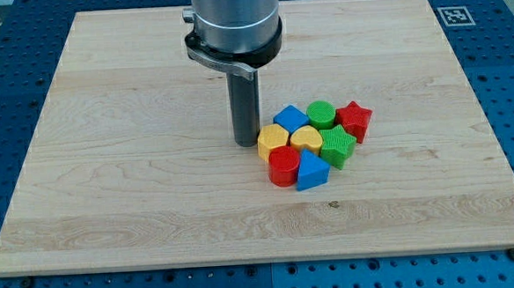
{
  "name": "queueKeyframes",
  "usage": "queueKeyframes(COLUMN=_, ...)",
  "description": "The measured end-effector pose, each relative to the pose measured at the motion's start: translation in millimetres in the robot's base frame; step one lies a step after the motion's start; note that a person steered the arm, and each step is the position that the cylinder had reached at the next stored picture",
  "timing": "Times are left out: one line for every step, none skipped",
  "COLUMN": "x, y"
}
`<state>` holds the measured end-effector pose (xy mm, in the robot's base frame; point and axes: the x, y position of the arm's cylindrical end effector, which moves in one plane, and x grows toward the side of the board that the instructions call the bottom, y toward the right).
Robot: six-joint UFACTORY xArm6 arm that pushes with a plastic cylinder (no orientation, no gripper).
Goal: Push the red circle in between the yellow blocks
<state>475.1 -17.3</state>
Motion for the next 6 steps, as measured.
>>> queueKeyframes(x=0.3, y=0.0)
queueKeyframes(x=-8.1, y=-41.2)
queueKeyframes(x=35.6, y=-72.4)
queueKeyframes(x=97.8, y=-60.2)
queueKeyframes(x=97.0, y=-41.5)
queueKeyframes(x=88.1, y=-36.6)
